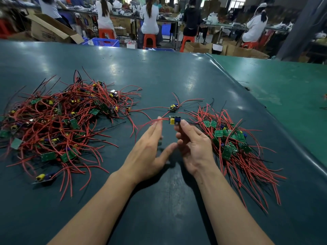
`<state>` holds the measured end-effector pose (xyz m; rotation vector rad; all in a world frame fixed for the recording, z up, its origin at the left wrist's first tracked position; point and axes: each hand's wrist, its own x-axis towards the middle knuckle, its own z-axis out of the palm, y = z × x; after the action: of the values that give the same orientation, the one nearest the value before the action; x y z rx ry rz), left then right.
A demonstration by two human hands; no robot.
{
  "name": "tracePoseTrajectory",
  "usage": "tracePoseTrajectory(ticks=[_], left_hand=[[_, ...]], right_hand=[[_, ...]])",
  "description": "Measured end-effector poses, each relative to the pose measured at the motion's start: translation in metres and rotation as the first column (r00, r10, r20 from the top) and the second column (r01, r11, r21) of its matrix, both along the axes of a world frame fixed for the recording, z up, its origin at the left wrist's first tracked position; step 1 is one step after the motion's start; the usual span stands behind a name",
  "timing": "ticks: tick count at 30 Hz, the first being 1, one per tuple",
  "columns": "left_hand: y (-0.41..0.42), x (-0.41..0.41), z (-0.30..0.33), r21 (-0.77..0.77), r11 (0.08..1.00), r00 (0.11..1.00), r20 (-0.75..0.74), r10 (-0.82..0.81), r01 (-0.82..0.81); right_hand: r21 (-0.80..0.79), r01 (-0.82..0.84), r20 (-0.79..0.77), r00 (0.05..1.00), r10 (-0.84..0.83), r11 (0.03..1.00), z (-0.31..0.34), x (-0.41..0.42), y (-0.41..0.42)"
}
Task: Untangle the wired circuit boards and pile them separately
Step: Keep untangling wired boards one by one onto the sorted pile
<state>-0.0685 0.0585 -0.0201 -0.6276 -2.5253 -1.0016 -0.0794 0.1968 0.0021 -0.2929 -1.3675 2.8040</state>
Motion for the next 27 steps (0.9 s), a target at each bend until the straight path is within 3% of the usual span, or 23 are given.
tracePoseTrajectory(ticks=[3,6,12,14,17,19,23,27], left_hand=[[-0.002,-0.001,0.002,0.223,0.973,0.998,0.003,0.057,-0.056],[-0.003,-0.005,0.007,0.529,0.842,0.994,0.077,0.076,-0.105],[0.000,-0.002,0.014,0.800,0.596,0.996,0.090,-0.001,-0.072],[0.000,-0.002,0.015,0.832,0.553,0.987,0.125,-0.100,-0.049],[0.001,-0.003,0.013,0.771,0.634,0.966,0.201,-0.165,-0.052],[0.002,-0.004,0.013,0.748,0.660,0.964,0.218,-0.150,-0.067],[0.001,-0.006,0.012,0.785,0.608,0.956,0.256,-0.145,-0.118],[-0.001,-0.008,0.008,0.800,0.583,0.930,0.311,-0.196,-0.145]], right_hand=[[0.070,0.023,0.034,0.999,-0.025,0.997,-0.001,-0.002,0.001],[0.124,-0.057,0.035,0.998,0.053,0.991,-0.002,-0.001,-0.002],[0.094,-0.172,-0.001,0.985,0.173,0.981,-0.002,0.001,-0.006],[0.093,-0.208,0.001,0.978,0.209,0.974,-0.002,0.001,-0.007],[0.157,-0.199,0.003,0.980,0.201,0.967,-0.006,0.002,-0.011],[0.221,-0.121,-0.042,0.990,0.134,0.968,-0.009,0.001,-0.014],[0.379,0.076,-0.223,0.975,0.011,0.922,-0.014,-0.001,-0.017],[0.410,0.164,-0.274,0.960,-0.050,0.897,-0.014,-0.001,-0.016]])
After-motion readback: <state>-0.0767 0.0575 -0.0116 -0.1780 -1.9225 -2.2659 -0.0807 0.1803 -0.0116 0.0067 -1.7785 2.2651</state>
